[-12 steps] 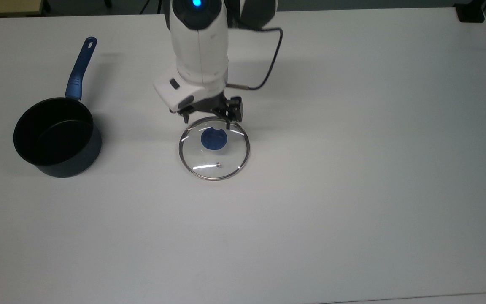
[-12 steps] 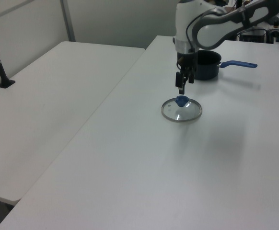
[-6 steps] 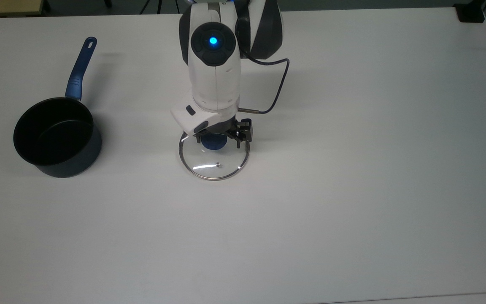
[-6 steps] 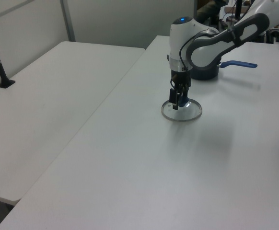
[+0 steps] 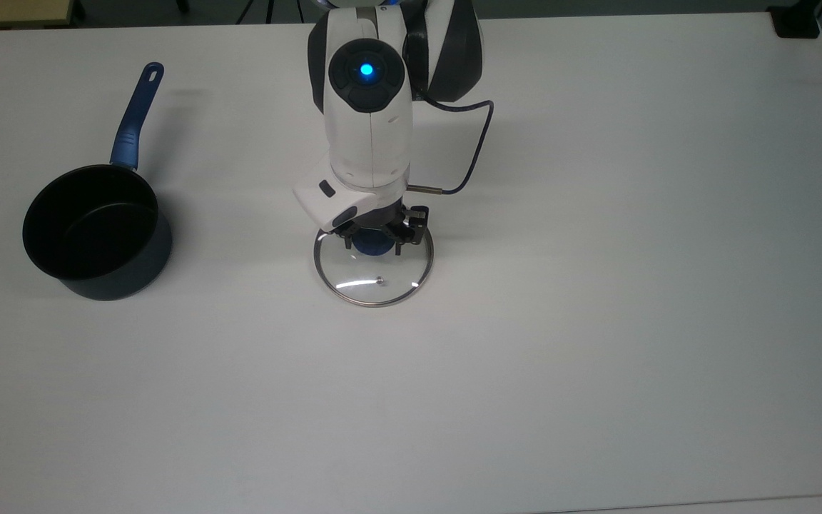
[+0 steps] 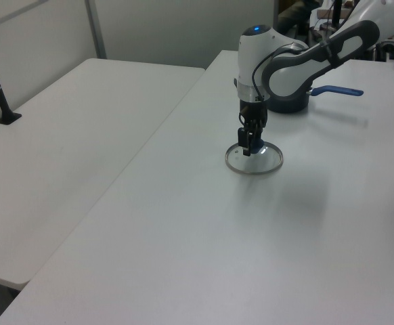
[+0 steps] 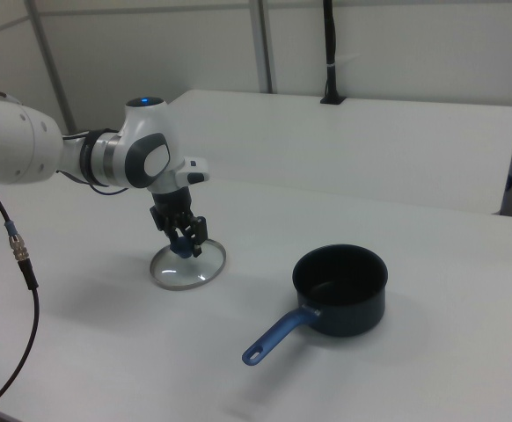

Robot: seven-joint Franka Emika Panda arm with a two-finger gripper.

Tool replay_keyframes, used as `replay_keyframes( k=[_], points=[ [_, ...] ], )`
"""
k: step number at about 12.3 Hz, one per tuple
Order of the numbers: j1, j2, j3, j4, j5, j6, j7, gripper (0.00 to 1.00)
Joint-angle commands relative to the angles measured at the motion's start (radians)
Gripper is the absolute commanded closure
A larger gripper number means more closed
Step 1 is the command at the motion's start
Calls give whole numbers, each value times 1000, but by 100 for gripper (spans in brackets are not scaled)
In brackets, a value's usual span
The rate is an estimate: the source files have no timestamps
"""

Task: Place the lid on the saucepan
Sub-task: 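Lift the glass lid and carry it toward the dark blue saucepan, then lower the lid onto the saucepan rim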

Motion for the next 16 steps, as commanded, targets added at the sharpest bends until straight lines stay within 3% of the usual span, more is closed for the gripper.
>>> replay_keyframes(
  k=[1, 3, 7, 9, 11, 16],
  points=[
    [-13, -40, -11, -8, -10, 8, -3, 58],
    [-24, -68, -12, 2, -9, -21, -6, 59],
    [-44, -72, -63, 175, 10, -237, -26, 60],
    [-64, -68, -122, 244, 49, -317, -87, 60],
    [-72, -54, -216, 291, 83, -342, -148, 60],
    [-222, 21, -225, 377, 100, -319, -213, 60]
  ],
)
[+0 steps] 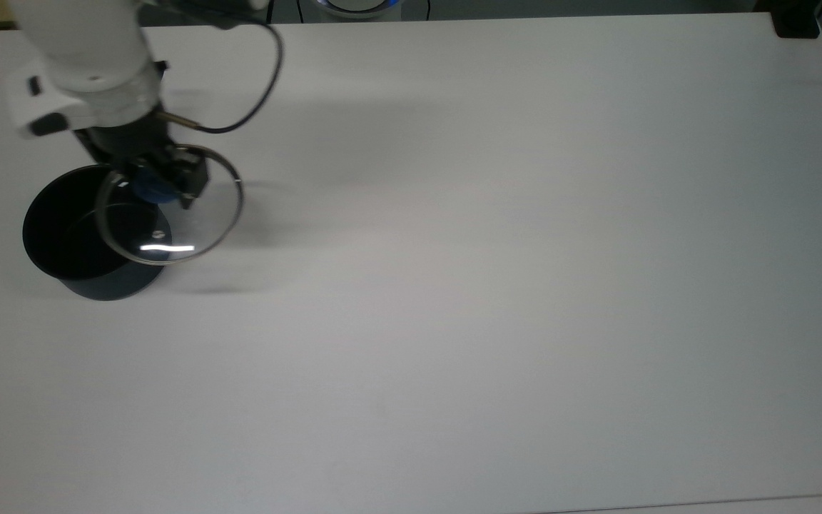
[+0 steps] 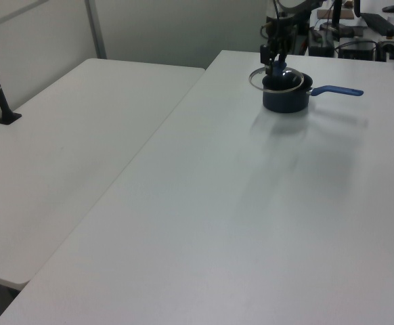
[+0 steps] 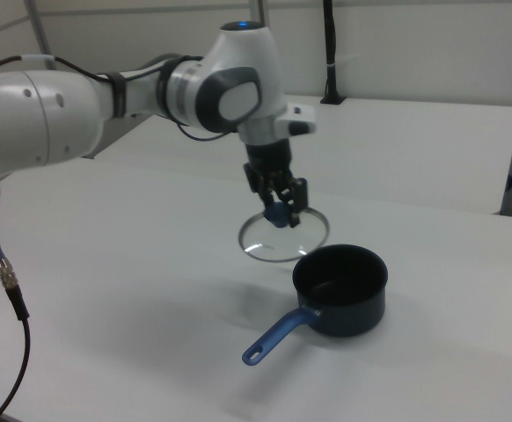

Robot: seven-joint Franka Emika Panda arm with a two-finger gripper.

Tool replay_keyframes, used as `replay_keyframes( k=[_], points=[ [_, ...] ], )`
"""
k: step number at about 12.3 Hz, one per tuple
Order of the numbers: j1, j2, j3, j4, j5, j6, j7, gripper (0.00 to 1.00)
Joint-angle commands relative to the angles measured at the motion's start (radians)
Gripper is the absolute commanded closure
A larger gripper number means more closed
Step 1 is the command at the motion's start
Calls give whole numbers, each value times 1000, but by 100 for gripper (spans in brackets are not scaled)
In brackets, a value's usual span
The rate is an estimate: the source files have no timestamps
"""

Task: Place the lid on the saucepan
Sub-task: 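Lower the lid onto the saucepan rim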

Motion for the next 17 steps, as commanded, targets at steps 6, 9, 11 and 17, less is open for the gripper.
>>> replay_keyframes(
  k=[6, 9, 11, 17],
  points=[
    [-143, 106, -15, 70, 67, 84, -117, 60],
    [-147, 109, -34, 60, 69, 86, -157, 60],
    [-148, 110, -35, 59, 75, 86, -161, 60],
    [-147, 141, -37, 59, 75, 89, -180, 59]
  ],
)
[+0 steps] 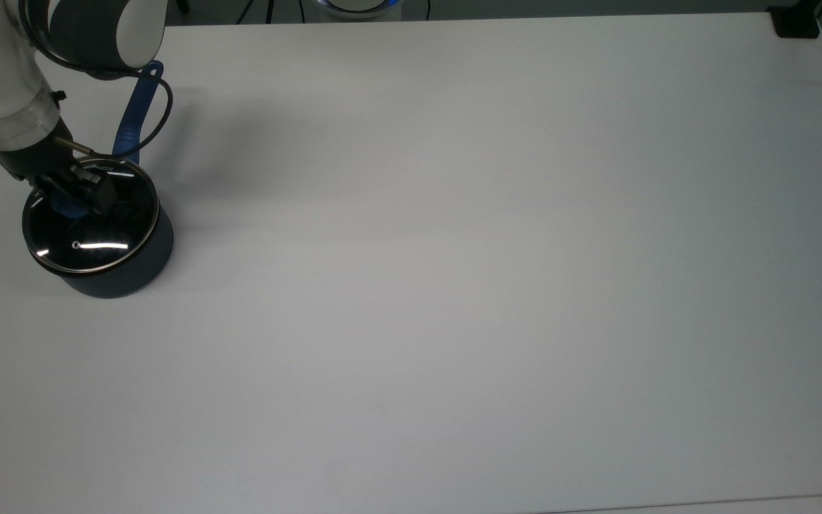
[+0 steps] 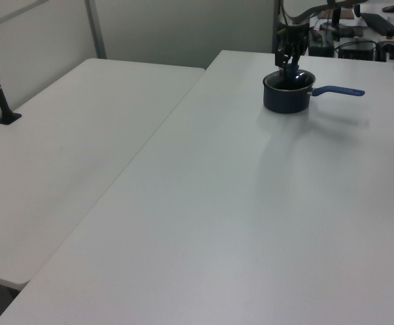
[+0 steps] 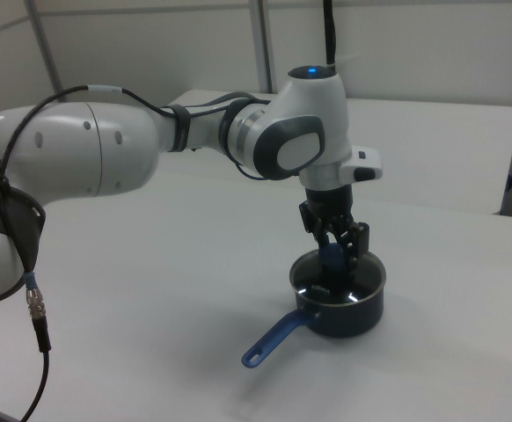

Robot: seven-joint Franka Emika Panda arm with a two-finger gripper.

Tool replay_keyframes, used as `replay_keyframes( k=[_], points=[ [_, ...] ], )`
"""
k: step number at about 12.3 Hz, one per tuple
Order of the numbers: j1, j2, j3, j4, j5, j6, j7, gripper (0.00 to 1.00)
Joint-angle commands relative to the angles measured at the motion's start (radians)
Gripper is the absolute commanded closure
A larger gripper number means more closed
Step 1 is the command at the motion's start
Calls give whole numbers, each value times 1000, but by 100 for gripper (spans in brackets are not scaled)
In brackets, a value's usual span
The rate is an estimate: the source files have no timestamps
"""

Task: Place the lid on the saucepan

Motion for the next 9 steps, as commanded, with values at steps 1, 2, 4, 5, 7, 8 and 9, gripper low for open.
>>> replay_keyframes(
  k=[1, 2, 4, 5, 7, 8, 9],
  points=[
    [8, 12, -15, 11, 30, 13, -26, 59],
    [7, 12, -17, 9, 30, 17, -26, 59],
    [7, 12, -17, 11, 30, 19, -26, 48],
    [7, 12, -17, 9, 30, 19, -26, 32],
    [7, 6, -17, 9, 29, 16, -29, 0],
    [8, -8, -17, 9, 26, 8, -35, 0],
    [14, -43, -18, -4, 26, 2, -40, 0]
  ],
)
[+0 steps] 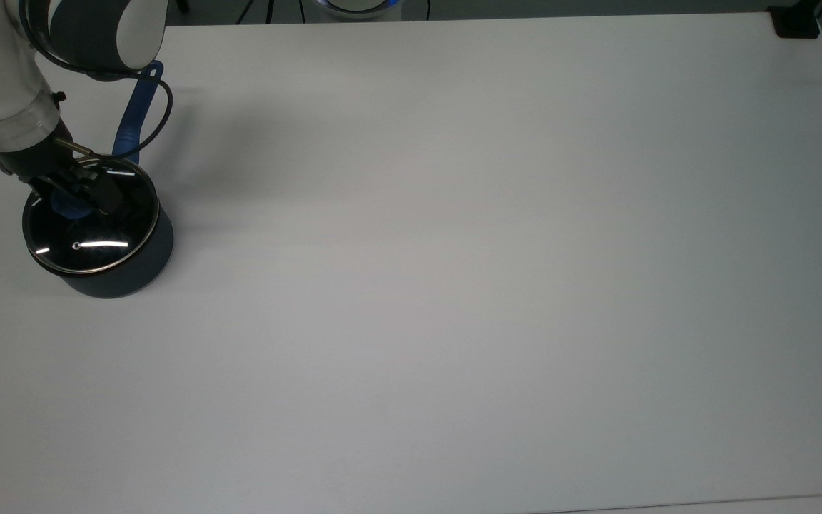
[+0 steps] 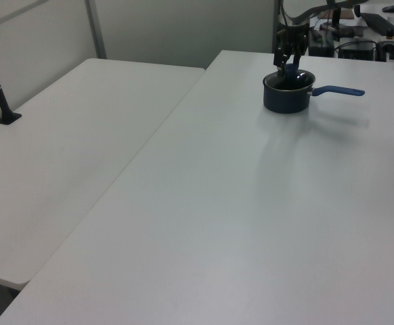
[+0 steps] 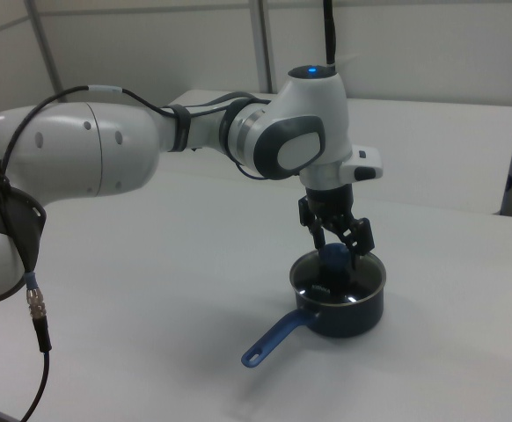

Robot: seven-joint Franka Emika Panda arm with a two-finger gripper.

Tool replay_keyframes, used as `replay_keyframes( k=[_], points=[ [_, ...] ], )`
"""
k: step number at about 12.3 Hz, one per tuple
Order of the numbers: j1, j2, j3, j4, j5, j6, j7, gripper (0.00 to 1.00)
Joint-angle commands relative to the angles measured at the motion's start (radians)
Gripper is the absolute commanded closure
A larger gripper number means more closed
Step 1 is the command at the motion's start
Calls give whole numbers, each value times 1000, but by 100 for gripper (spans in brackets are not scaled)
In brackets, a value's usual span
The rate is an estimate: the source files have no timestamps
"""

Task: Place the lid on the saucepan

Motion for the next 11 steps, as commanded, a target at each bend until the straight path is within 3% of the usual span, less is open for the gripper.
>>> replay_keyframes(
  k=[1, 4, 7, 9, 11],
  points=[
    [24, -87, -19, -42, 25, -1, -35, 0],
    [105, -216, -19, -127, 12, -93, -30, 0],
    [224, -328, 1, -203, -76, -214, 41, 0],
    [226, -349, 63, -220, -77, -211, 80, 0],
    [223, -383, 88, -253, -77, -211, 83, 0]
  ],
)
